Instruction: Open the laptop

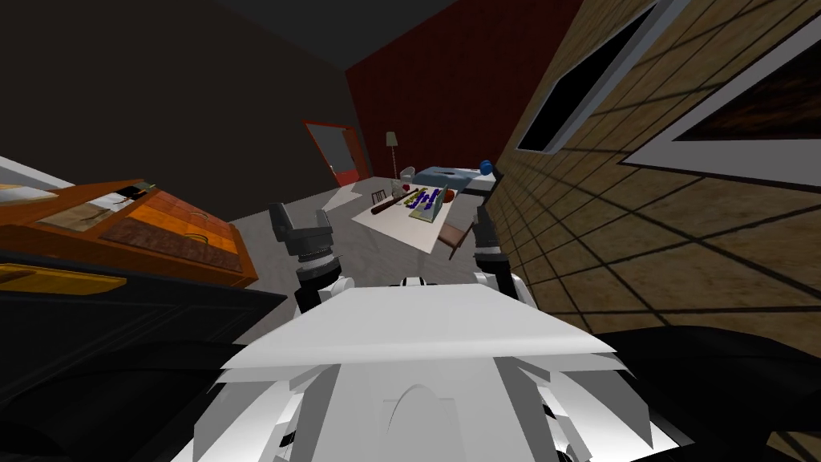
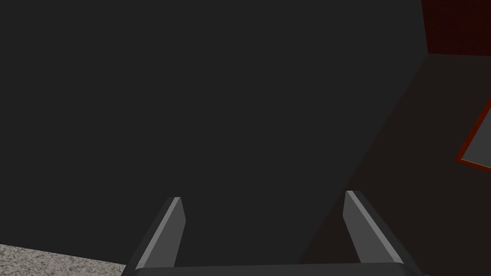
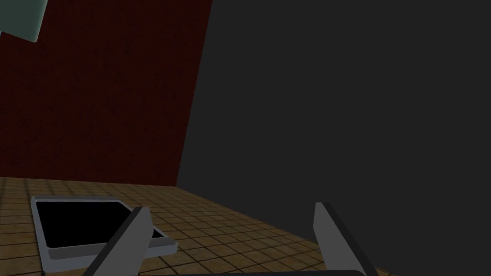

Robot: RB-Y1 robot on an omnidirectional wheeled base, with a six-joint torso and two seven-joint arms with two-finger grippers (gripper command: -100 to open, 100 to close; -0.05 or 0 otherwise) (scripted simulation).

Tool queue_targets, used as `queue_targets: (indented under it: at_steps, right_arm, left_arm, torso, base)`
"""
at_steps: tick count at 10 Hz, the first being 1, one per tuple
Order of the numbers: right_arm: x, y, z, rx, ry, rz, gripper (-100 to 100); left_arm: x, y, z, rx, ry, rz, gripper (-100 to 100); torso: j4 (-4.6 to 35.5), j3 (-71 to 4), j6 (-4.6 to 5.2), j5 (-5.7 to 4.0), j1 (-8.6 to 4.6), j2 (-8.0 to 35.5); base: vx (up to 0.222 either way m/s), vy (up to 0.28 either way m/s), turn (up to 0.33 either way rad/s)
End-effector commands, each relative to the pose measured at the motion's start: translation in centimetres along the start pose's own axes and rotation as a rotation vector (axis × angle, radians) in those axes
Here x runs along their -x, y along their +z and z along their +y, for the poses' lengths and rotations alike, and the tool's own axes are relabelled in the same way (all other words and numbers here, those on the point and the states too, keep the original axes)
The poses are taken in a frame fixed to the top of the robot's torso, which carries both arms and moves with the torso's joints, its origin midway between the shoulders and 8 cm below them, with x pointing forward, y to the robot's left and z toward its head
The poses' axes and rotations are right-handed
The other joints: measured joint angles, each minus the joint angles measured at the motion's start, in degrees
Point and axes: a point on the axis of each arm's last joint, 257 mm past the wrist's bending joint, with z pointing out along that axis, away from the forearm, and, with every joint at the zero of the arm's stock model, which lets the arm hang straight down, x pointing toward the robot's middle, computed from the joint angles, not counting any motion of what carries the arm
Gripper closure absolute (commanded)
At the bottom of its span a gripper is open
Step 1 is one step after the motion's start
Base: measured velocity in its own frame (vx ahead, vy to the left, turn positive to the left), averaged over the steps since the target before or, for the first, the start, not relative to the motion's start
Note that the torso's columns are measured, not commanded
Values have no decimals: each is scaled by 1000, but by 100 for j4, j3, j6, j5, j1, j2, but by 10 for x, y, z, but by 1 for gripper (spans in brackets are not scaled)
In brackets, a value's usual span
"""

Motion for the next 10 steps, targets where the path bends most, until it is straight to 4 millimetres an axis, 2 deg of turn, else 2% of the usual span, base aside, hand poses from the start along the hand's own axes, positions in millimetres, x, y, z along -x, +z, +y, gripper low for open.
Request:
queue_targets:
  at_steps: [1, 2, 3, 5, 6, 8, 9, 10]
  right_arm:
    - [-6, 2, -32, -67, -180, 63, -100]
    - [-7, 2, -46, -95, -249, 84, -100]
    - [-8, 2, -46, -95, -258, 87, -100]
    - [-7, 0, -75, -156, -407, 129, -100]
    - [-7, 0, -75, -155, -414, 131, -100]
    - [-2, -4, -106, -220, -567, 172, -100]
    - [-2, -4, -106, -220, -573, 173, -100]
    - [2, -6, -122, -253, -652, 194, -100]
  left_arm:
    - [0, 0, 0, 0, 0, 0, 0]
    - [0, 0, 0, 0, 0, 0, 0]
    - [0, 0, 0, 0, 0, 0, 0]
    - [0, 0, 0, 0, 0, 0, 0]
    - [0, 0, 0, 0, 0, 0, 0]
    - [0, 0, 0, 0, 0, 0, 0]
    - [0, 0, 0, 0, 0, 0, 0]
    - [0, 0, 0, 0, 0, 0, 0]
  torso:
    - [0, -1, -1, 0, -1, -1]
    - [-1, -3, 0, 0, 2, -6]
    - [-1, -2, 0, 1, 2, -3]
    - [1, 3, 0, -5, -15, 4]
    - [1, 2, -1, -1, -2, 2]
    - [-1, -2, -1, -3, -11, -4]
    - [-1, -3, -1, 1, 5, -4]
    - [-1, -2, 1, 1, -2, -3]
  base:
    - [-2, 144, 58]
    - [-7, 153, 68]
    - [-16, 98, 19]
    - [-21, 107, 60]
    - [-13, 92, 25]
    - [-8, 100, 70]
    - [0, 103, 24]
    - [4, 99, 49]
